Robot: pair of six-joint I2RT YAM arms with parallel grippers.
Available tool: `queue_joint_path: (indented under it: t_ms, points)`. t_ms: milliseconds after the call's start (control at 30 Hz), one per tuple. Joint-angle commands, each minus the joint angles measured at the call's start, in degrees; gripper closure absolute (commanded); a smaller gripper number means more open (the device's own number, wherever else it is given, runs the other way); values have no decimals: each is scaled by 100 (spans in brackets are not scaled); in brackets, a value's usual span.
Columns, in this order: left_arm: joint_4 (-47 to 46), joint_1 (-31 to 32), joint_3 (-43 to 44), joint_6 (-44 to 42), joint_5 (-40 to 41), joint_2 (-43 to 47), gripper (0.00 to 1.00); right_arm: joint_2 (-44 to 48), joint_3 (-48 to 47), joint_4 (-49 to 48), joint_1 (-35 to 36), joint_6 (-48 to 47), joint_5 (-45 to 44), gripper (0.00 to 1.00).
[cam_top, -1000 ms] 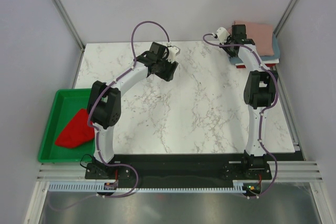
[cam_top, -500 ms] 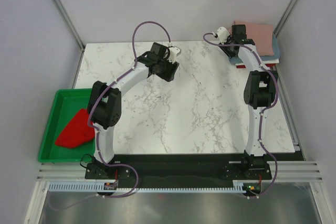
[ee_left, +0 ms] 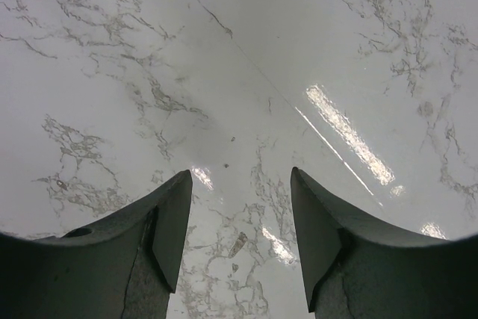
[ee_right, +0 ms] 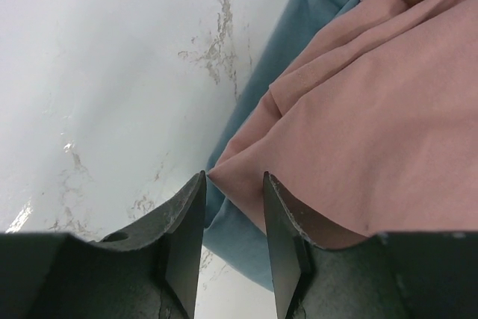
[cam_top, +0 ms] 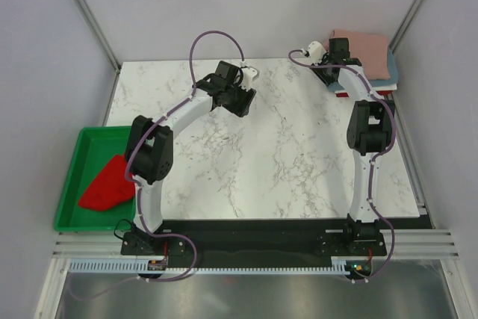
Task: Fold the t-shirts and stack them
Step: Neatly place the folded tshirt to the corner
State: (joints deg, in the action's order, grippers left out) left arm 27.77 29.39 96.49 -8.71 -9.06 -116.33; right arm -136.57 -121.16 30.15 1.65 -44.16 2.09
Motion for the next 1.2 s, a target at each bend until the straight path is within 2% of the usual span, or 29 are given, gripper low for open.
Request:
queue_joint_path:
  t_ms: [0,267,467,500,633,767,1167]
  points:
    - [-149,41,151,-193,80,-12,37,-27,-258,-141,2,92,-121,56]
    - [-149,58,212,-192,80,-56,37,-273,-549,-132,2,110,-323,57]
    - [-158,85,239,-201,89,-82,37,-291,-531,-106,2,101,-367,62]
    - [-158,85,248,-201,89,-91,37,-282,-522,-106,-7,101,-358,64]
    - [-149,102,239,-192,89,-91,37,-256,-487,-71,-7,127,-367,81]
    - [-149,111,230,-210,97,-91,36,-28,-321,-71,2,127,-323,92]
    - [-175,137,274,-193,89,-144,36,913,453,-62,-7,118,-341,98]
